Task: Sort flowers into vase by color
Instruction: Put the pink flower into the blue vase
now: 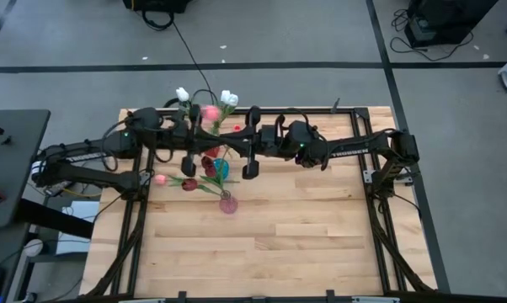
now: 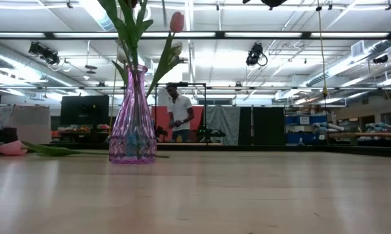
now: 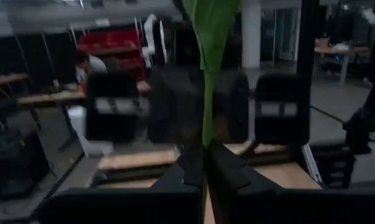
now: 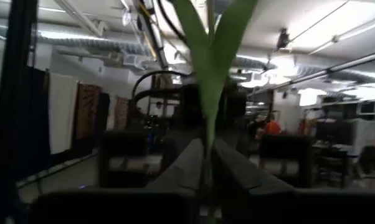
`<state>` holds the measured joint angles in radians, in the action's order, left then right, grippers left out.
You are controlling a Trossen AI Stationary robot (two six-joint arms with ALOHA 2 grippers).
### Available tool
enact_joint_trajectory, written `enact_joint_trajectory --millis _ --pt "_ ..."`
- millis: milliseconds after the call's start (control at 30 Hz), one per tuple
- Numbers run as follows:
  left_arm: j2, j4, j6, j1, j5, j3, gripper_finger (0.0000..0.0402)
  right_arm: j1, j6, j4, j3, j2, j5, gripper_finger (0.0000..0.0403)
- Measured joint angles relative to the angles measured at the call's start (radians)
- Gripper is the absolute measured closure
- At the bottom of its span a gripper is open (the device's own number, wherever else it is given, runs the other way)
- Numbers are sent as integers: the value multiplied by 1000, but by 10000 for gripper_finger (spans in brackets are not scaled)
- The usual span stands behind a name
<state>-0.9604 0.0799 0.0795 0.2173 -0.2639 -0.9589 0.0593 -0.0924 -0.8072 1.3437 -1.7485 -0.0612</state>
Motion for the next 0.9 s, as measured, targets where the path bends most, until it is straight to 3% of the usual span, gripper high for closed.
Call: enact_joint_trajectory --millis 133,267,400,533,700,900 --pt "78 -4 -4 29 -23 -1 394 0 18 65 -2 29 -45 317" --pt "203 -124 10 72 -36 -2 394 -2 33 295 -1 129 -50 276" --pt "300 -280 54 111 39 -3 395 -23 40 500 0 186 -44 261" --pt "314 -363 26 149 45 -3 395 -51 47 604 -2 196 -15 262" --pt "294 -485 13 171 1 15 395 -64 83 556 -82 199 80 263" --pt "380 -423 -5 178 37 142 396 -66 97 312 -255 208 135 264"
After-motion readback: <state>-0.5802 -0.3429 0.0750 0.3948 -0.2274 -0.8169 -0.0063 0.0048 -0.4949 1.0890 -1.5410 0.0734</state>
